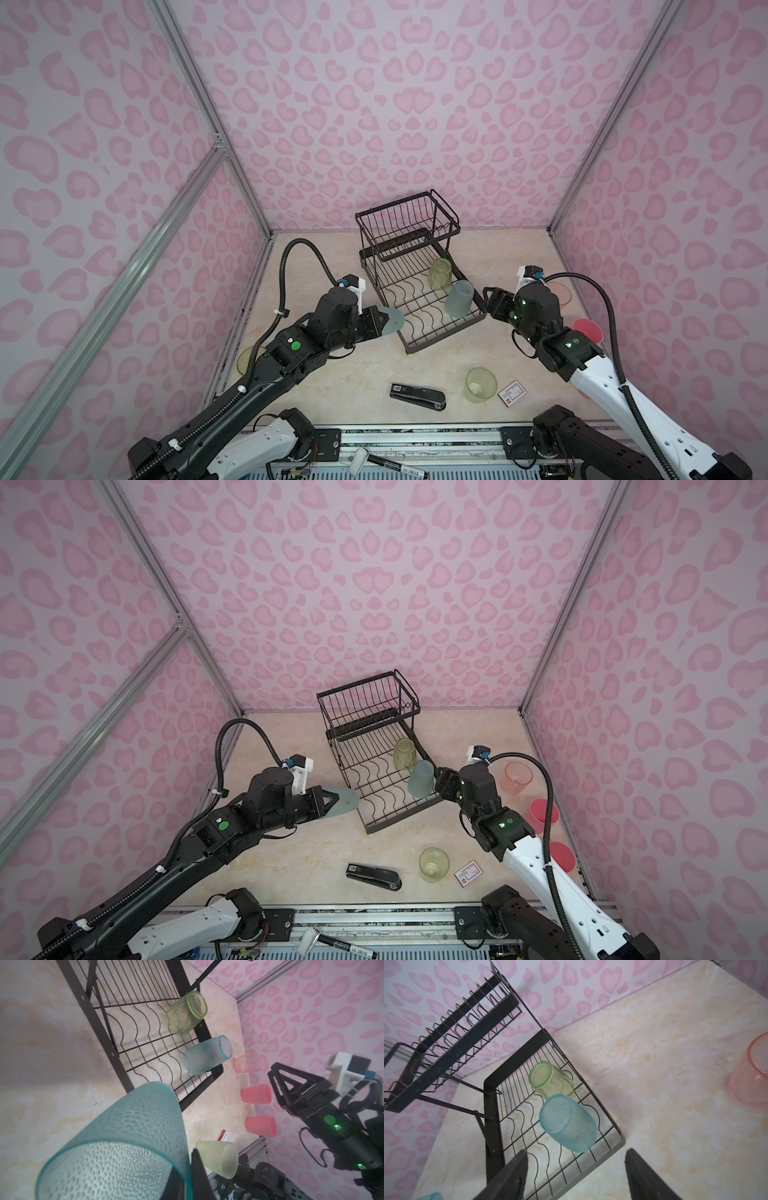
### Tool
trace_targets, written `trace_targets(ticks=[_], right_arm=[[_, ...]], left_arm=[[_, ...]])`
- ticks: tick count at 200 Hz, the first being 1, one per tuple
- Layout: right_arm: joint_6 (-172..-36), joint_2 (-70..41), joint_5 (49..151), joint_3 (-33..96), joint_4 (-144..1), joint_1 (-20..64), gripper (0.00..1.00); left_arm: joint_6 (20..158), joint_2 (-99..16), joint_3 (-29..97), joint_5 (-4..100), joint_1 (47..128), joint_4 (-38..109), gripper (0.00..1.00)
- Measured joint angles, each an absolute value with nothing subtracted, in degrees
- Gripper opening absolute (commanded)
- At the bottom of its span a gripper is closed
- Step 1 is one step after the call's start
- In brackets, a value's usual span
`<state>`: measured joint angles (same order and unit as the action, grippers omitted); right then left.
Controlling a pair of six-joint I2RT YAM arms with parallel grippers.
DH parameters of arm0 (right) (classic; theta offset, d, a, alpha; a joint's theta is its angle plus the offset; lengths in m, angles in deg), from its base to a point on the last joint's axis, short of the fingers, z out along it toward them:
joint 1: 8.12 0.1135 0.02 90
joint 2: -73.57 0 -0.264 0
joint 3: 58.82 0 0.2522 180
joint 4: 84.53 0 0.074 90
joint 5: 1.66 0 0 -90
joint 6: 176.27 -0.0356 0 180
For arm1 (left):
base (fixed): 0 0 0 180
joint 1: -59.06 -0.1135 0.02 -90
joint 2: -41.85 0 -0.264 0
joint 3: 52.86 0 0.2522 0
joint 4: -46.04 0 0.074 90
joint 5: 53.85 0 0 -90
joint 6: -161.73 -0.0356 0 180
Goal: Load cups into a dish rack
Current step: Pick up the cup from the bottom-left of the table.
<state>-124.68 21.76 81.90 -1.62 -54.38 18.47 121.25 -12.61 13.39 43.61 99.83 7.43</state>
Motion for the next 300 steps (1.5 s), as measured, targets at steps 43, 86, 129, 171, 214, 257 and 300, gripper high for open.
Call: trace_targets(ticks=[43, 86, 129, 171, 214, 257, 300], right_arm=[[-129.6, 17.97, 84.02, 1.88, -55.28, 24.41, 0.74], [-137.18, 14.83, 87.01, 3.41, -58.34, 27.12, 0.74], [-143.59, 14.3, 88.59, 5.03, -62.21, 27.67, 0.75], [-149.58, 14.11, 91.63, 5.44, -66.34, 25.39, 0.75], [-156.26, 13.67, 95.91, 5.44, -70.78, 20.13, 0.77], [-161.58, 12.42, 99.91, 5.46, -75.26, 16.98, 0.82], [-165.93, 10.43, 102.18, 5.99, -80.18, 16.02, 0.85]], left_arm=[[123.74, -12.61, 11.66, 49.1, 98.37, 18.25, 0.04], [126.45, -12.46, 9.39, 52.6, 97.78, 27.32, 0.04], [128.73, -12.24, 8.71, 54.34, 97.73, 35.56, 0.04], [130.85, -14.01, 8.21, 55.18, 97.67, 44.0, 0.04], [132.53, -18.99, 9.04, 55.87, 97.62, 51.39, 0.04], [134.1, -24.54, 12.05, 57.25, 97.62, 57.73, 0.04], [135.79, -29.64, 14.55, 58.21, 97.62, 62.99, 0.04]])
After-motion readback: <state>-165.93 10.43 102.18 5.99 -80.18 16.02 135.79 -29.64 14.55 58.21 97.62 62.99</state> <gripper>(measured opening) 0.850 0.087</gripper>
